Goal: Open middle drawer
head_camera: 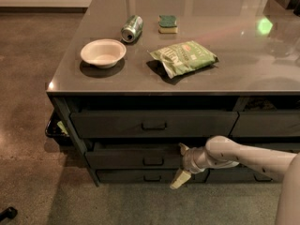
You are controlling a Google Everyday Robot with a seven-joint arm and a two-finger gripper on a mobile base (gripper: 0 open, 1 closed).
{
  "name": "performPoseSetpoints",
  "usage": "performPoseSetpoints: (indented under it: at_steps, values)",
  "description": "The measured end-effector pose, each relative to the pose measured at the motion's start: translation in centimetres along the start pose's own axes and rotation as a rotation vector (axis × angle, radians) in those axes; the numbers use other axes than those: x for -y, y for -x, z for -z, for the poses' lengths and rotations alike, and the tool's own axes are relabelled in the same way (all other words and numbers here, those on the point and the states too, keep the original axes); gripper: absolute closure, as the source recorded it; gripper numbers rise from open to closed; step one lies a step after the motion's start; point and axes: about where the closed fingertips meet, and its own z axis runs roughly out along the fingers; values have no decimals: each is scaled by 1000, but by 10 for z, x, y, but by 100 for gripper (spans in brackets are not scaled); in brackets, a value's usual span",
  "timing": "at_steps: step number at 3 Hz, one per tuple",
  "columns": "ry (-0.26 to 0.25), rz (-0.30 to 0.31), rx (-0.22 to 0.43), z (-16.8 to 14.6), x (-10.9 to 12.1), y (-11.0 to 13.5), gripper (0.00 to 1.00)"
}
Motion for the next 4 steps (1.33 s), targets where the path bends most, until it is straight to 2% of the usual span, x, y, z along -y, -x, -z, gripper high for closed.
performPoseSetpoints:
  at_steps: [1, 3, 4]
  values:
    - [0, 0, 0, 2, 0, 2, 0]
    - [39, -63, -59, 8, -18, 0, 0]
    - [76, -125, -113, 28, -46, 8, 0]
